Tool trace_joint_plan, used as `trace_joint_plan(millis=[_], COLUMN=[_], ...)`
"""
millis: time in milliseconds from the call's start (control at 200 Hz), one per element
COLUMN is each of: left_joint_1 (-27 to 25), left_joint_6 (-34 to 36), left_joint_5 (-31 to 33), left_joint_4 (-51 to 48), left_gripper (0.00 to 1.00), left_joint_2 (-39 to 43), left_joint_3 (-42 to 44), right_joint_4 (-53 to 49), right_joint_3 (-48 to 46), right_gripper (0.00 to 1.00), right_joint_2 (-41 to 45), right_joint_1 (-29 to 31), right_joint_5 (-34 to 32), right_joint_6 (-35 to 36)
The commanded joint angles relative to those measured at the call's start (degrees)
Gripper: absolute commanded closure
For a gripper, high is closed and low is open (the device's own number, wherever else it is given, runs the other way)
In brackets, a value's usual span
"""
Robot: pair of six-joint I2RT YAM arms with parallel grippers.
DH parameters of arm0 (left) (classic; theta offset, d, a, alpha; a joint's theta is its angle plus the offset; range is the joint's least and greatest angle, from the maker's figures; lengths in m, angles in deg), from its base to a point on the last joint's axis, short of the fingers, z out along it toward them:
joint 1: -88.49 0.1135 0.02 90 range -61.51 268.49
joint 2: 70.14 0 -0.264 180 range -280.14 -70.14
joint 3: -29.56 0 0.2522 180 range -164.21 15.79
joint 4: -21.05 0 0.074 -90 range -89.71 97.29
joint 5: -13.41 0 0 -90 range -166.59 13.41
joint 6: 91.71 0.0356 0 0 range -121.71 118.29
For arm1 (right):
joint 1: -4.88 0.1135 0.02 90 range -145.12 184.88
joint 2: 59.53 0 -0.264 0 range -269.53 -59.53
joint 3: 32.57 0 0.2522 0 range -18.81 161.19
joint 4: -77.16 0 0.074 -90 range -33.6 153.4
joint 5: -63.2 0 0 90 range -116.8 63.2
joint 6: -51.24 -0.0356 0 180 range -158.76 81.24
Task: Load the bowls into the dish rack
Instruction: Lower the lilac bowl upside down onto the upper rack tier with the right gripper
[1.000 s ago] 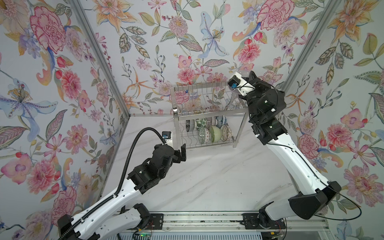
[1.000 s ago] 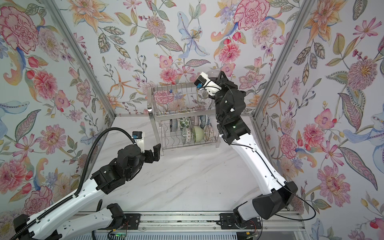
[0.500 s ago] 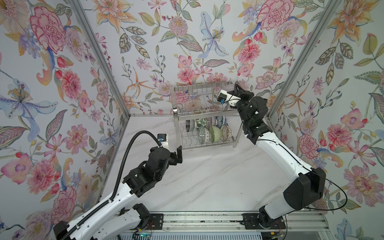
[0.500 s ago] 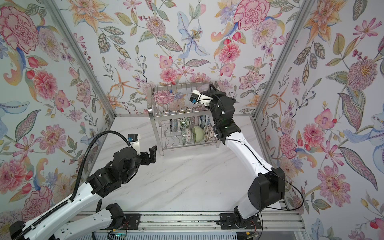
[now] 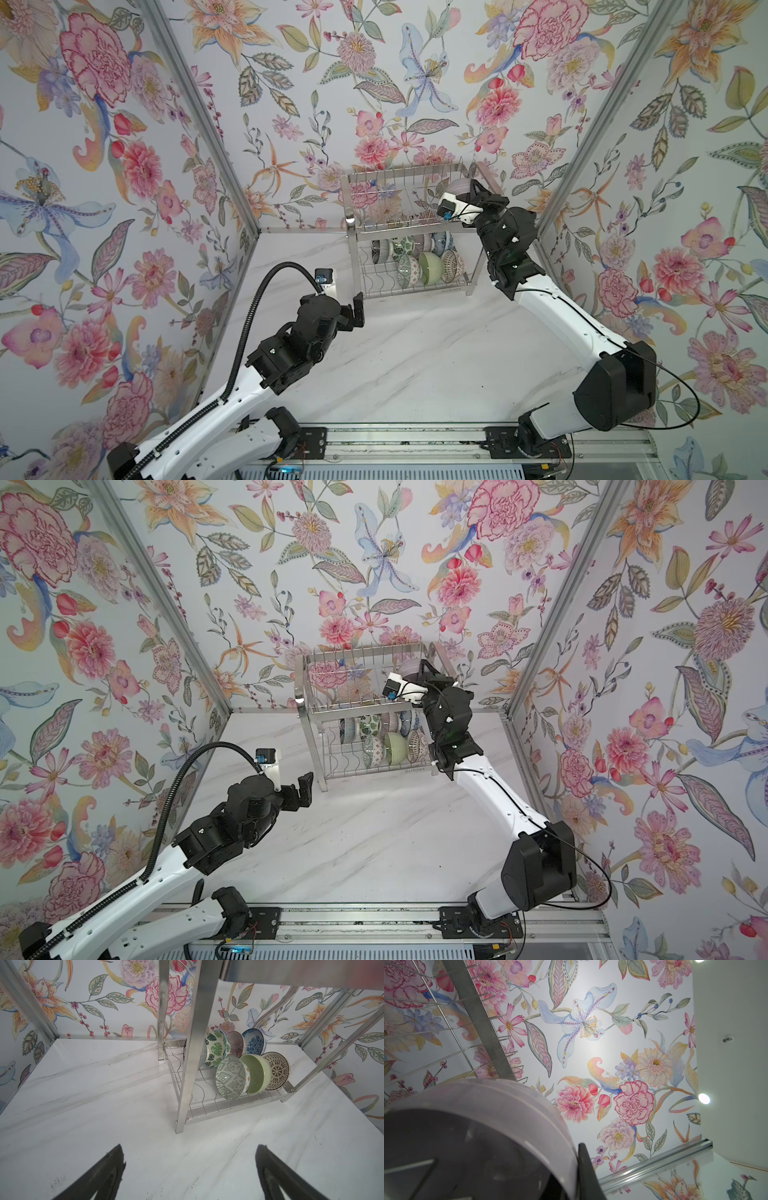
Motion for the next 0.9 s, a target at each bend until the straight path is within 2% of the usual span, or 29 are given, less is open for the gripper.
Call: trace_joint_plan(millis=[0,345,465,696,896], left_joint_1=[0.75,0.75,0.72,0.76,0.84], left_joint_6=[0.47,0.86,0.76,0.91,1.19], left_joint_5=[0.16,-0.57,-0.48,-0.57,-0.92], left_joint_4=[0.21,0.66,0.50,0.65,1.14], left_gripper=[0.01,0.01,0.01,0.01,0.01], left_joint_2=[-0.11,-1.11,-0.87,-1.26,-1.90], left_joint_3=[0.13,-0.62,-0.67,-0.92,-1.11], right_joint_4=[3.56,2.57,2.63,2.41,1.23], right_joint_3=[-2.45,-6.86,-7.39,-8.53,-8.86], right_gripper=[1.00,0.91,0.80,0.65,0.64], right_joint_2=[5.11,7.91,8.24,9.63,10.88], right_joint_1=[0.08,0.02,-0.01,0.11,0.06], right_joint_5=[-0.53,-1.21,-1.35,-1.44,-1.09], right_joint_6=[-0.88,-2.20,-2.38,-2.69,-3.38])
